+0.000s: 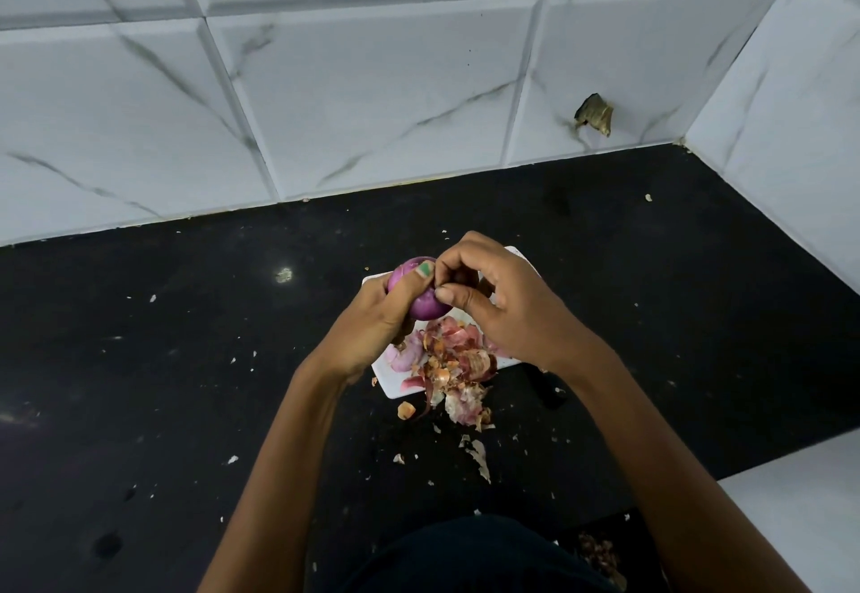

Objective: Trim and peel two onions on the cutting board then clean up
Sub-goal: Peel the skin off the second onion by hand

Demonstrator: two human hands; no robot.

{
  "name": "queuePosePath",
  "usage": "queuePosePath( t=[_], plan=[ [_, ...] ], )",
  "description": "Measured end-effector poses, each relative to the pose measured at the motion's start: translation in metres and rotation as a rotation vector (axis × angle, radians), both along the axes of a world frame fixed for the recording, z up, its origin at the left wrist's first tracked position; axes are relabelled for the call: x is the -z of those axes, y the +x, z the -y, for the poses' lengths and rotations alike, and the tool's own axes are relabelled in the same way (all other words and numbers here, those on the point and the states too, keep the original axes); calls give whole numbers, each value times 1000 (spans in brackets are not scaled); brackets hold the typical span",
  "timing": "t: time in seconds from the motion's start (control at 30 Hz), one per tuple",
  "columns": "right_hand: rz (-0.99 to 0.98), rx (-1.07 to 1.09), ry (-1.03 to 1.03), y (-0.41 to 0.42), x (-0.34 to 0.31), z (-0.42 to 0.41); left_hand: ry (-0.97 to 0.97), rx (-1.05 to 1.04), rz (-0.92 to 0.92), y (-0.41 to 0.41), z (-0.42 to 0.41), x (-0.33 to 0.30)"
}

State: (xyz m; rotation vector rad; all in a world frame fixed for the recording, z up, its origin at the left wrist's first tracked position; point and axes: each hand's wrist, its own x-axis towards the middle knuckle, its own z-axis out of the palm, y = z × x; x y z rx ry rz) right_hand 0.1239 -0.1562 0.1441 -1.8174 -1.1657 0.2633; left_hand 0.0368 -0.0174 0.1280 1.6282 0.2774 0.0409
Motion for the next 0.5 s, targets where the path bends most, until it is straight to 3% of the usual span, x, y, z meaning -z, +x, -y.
queuePosePath(
  t=[0.23, 0.4, 0.5],
  plan=[
    [14, 10, 31, -6, 7, -1, -105, -3, -36, 2, 4, 3],
    [-98, 2, 45, -7, 9, 2, -192, -3, -83, 3, 6, 7],
    [-300, -33, 109, -8, 6, 5, -301, 1, -90, 3, 4, 8]
  ],
)
